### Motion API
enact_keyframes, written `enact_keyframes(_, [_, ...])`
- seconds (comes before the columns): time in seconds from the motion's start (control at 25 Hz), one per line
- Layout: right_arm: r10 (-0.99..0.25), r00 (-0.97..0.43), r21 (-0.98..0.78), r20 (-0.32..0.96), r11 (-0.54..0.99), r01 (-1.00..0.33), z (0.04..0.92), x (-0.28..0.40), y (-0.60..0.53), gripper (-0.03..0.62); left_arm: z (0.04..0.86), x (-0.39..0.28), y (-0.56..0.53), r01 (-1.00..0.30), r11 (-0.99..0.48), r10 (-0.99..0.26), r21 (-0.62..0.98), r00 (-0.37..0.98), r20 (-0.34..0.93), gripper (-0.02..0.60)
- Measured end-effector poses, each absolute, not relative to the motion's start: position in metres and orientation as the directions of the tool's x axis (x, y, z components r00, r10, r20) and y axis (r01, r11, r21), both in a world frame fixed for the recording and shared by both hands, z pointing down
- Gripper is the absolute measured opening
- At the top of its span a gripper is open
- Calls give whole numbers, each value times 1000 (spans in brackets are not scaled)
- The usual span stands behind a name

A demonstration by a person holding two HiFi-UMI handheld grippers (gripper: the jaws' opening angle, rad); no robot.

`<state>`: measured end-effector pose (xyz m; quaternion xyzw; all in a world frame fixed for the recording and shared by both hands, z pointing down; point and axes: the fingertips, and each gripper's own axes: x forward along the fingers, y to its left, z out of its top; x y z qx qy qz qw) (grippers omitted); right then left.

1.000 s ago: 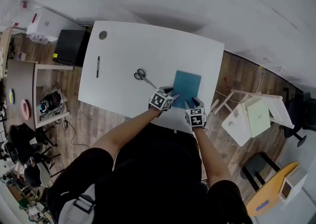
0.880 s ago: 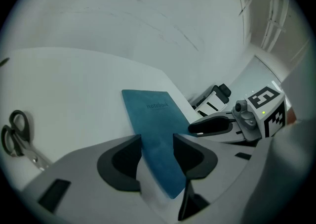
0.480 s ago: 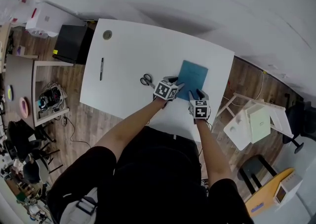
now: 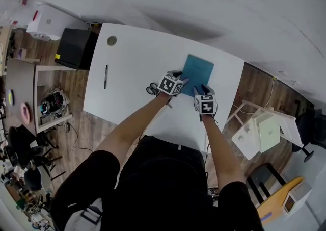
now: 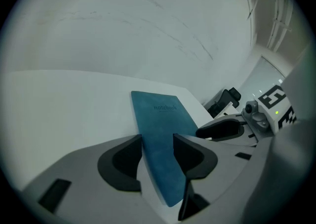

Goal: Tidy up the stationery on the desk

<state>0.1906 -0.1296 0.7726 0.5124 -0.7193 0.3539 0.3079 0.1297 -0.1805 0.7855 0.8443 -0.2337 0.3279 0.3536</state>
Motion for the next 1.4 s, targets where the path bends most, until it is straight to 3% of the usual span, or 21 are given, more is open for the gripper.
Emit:
enact_keyframes(0.88, [-537, -305, -201, 787, 245, -948, 770, 163, -202, 167, 769, 94, -245, -638, -636, -200, 434, 680, 706, 198])
enact_keyframes(1.16, [-638, -304, -246, 707, 182, -952, 733, 177, -165, 167, 736, 34, -226, -646, -624, -289, 439, 713, 638, 196])
enact_keyframes(1.24, [-675, -308, -282, 671, 152, -947, 719, 172, -142, 163, 703, 11, -214, -651, -610, -368, 452, 737, 566, 171])
enact_keyframes(1.32, [-728, -280, -275, 626, 131, -953, 701, 169, -121, 78, 675, -9, -194, -647, -586, -427, 488, 759, 492, 103])
enact_keyframes(1.4, [-760, -240, -245, 604, 110, -963, 688, 168, -98, 51, 662, -24, -166, -626, -567, -447, 535, 780, 438, 27])
